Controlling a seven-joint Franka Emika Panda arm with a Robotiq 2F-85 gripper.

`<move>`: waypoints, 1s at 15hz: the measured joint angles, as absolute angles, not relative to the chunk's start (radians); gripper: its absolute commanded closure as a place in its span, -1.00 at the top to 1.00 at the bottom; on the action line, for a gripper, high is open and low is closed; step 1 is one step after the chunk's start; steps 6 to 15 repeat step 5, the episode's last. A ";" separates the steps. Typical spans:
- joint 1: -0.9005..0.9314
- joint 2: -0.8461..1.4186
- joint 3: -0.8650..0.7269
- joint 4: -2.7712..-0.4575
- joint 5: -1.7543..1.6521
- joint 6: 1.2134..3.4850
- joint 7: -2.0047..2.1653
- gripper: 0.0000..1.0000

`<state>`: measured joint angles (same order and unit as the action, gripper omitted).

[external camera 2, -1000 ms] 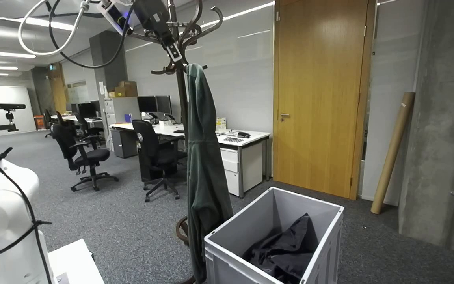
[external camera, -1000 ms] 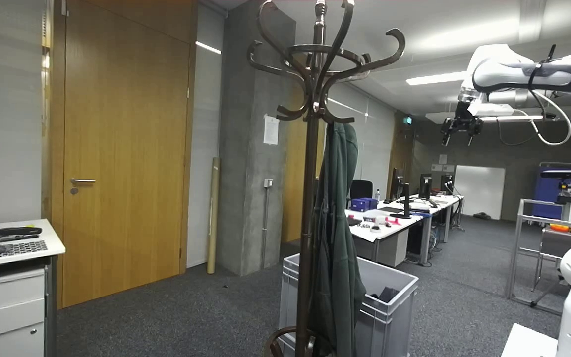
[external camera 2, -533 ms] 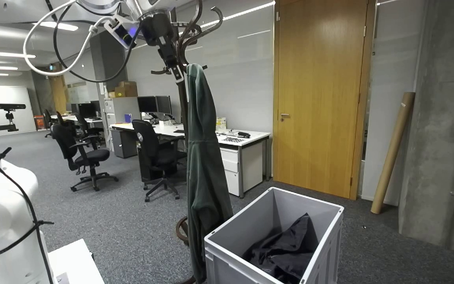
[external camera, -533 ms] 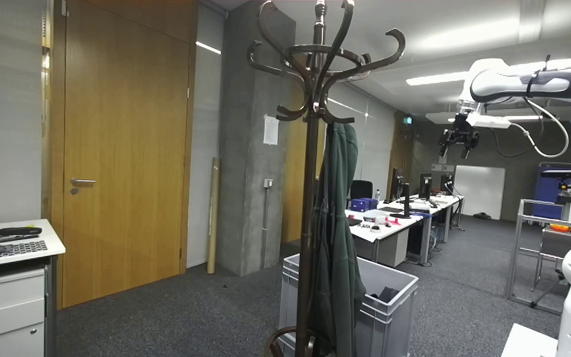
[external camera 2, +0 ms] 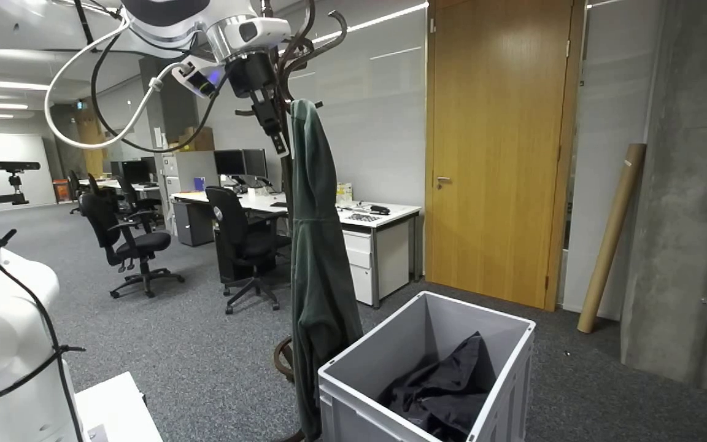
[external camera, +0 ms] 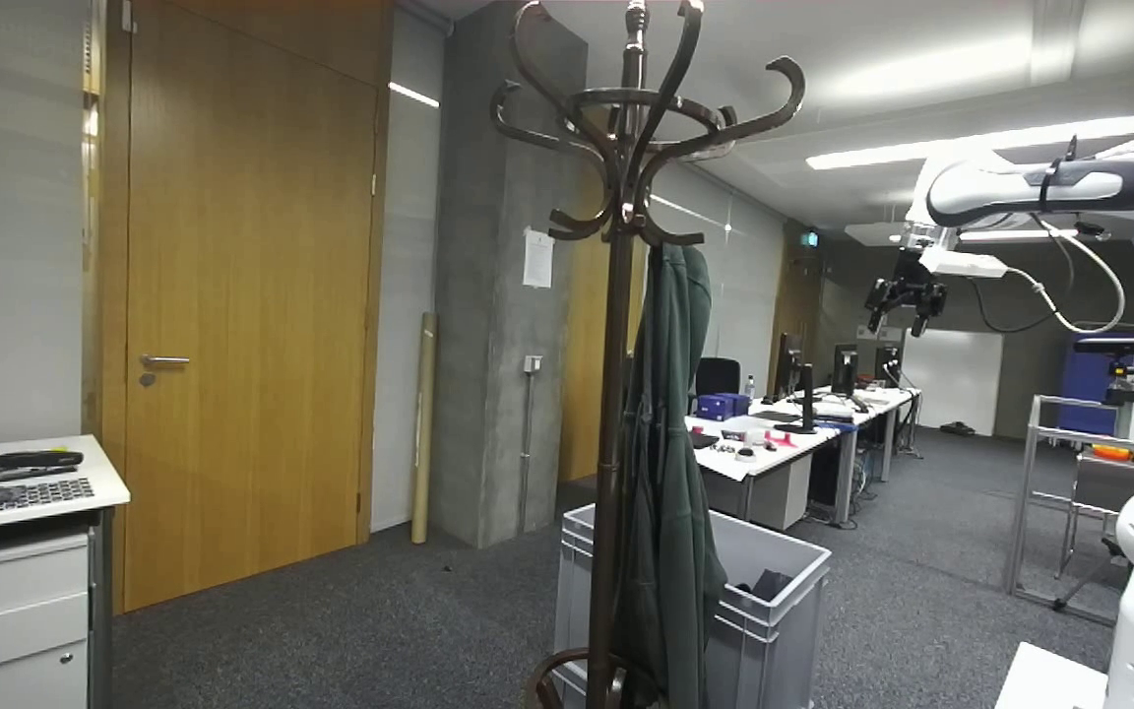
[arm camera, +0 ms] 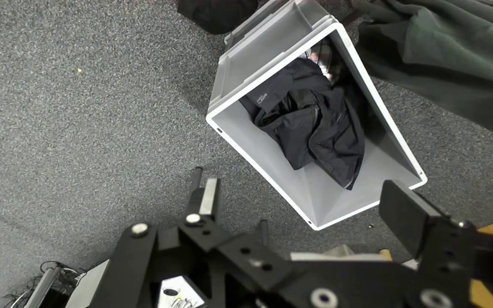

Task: Remove the hoodie from the stand and put it in the laundry box

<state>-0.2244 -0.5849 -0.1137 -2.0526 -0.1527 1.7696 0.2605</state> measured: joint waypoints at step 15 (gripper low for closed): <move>-0.224 -0.592 -0.114 -2.054 -0.153 1.770 0.260 1.00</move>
